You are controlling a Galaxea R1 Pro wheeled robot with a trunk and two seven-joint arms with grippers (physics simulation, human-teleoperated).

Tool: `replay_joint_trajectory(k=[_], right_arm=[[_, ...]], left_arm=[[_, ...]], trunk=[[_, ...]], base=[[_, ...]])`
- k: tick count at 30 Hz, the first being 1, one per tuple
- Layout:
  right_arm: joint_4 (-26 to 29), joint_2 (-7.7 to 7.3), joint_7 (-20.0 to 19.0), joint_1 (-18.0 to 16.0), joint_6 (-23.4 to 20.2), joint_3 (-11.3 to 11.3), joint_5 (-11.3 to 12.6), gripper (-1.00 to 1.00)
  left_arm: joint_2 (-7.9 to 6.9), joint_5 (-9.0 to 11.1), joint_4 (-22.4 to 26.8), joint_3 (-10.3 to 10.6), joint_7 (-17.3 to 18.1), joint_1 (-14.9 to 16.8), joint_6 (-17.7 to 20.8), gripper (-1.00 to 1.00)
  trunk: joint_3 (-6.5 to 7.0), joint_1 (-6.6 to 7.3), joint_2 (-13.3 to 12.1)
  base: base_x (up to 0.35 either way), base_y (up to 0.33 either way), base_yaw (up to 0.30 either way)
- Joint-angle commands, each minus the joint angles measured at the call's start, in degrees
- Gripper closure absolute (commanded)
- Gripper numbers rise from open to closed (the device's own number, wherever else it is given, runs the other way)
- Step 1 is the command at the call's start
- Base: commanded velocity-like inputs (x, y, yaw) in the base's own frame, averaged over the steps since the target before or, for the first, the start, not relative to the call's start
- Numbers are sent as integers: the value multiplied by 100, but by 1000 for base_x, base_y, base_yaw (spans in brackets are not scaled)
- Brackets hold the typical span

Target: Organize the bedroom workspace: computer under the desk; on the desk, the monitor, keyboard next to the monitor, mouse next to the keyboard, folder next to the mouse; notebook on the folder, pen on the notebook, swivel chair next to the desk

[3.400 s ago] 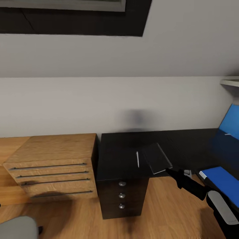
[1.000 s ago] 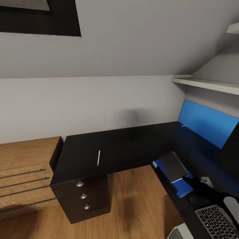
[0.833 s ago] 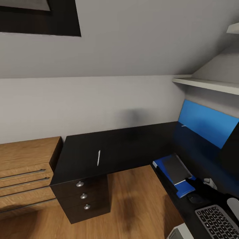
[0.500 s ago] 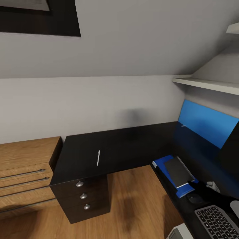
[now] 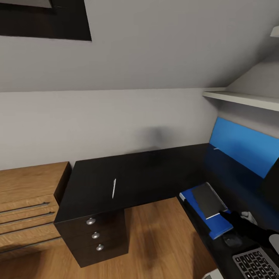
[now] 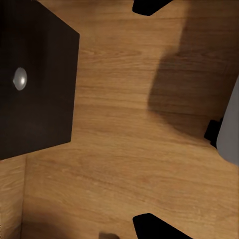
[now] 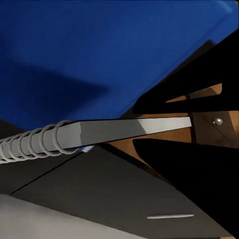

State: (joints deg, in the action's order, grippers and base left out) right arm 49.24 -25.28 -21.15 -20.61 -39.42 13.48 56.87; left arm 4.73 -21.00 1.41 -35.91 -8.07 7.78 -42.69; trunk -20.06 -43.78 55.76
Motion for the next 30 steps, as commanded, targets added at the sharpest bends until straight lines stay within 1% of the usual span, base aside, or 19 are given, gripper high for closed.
replay_joint_trajectory(k=[1,4,8,11,30], right_arm=[[-2,-1,-27,-5,-40,14,14,100],[-4,-8,-27,-6,-55,14,12,100],[-17,-13,-22,-5,-246,14,11,100],[-31,-16,-21,-5,-291,14,12,100],[-231,-28,-21,-14,-323,14,9,100]], left_arm=[[2,-62,0,-12,-54,3,-11,-100],[2,-62,1,-12,-54,-2,-11,-100],[2,-62,0,-12,-54,2,-11,-100],[2,-62,0,-12,-54,2,-11,-100],[2,-62,0,-12,-54,1,-11,-100]], trunk=[[-7,-1,5],[-7,-1,5],[-7,-1,5],[-7,-1,5],[-7,-1,5]], base=[[41,0,0],[19,0,0],[4,0,0],[0,0,0],[0,0,0]])
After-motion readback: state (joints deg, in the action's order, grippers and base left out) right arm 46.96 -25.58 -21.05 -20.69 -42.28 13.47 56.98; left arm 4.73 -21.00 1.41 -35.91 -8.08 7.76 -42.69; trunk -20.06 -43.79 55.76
